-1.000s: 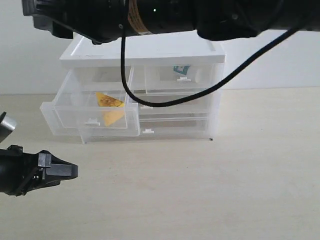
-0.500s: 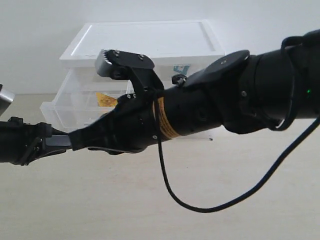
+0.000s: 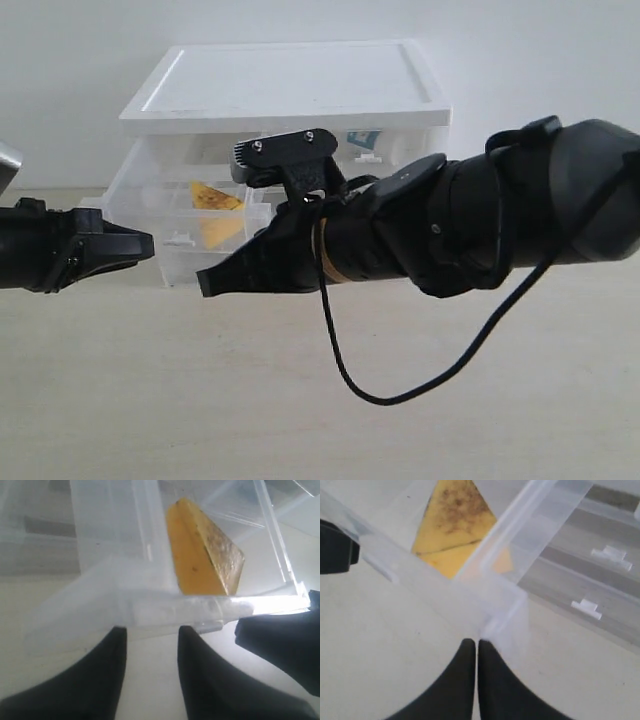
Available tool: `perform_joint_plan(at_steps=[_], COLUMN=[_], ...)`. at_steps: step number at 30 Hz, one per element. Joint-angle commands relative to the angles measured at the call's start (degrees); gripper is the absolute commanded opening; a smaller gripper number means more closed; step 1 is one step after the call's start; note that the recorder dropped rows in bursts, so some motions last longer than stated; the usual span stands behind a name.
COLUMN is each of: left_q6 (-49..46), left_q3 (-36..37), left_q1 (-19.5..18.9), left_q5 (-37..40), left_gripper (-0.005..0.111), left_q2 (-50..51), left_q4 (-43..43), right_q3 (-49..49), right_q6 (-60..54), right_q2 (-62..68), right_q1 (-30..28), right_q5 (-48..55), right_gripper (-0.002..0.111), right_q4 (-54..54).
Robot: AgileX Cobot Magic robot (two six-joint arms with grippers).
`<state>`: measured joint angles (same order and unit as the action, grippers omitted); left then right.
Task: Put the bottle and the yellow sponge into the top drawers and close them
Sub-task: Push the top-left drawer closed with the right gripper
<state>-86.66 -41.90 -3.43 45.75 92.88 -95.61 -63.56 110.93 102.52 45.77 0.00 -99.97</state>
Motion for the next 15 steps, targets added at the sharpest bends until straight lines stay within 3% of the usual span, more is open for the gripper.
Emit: perform_joint_plan(at_steps=[1, 10, 15], left_q6=[0.1, 1.2, 1.2], left_q3=[-1.7, -5.1, -6.4], left_q1=[0.1, 0.1, 0.1], left_q5=[0.7, -0.7, -1.0], left_gripper=[0.033, 0.033, 0.033], left_q2=[-0.5, -0.5, 0.4], left_q4=[-2.3, -4.0, -4.3], right_q3=[-3.5, -7.8, -10.2], right_q6=[-2.2, -3.9, -1.2], right_q2=[0.1, 0.9, 3.9], right_q1=[-0.1, -0.3, -3.1], right_q5=[2.5, 10.3, 9.2], right_gripper=[0.0, 0.0, 0.0], right_q4=[0.0, 0.0, 0.0])
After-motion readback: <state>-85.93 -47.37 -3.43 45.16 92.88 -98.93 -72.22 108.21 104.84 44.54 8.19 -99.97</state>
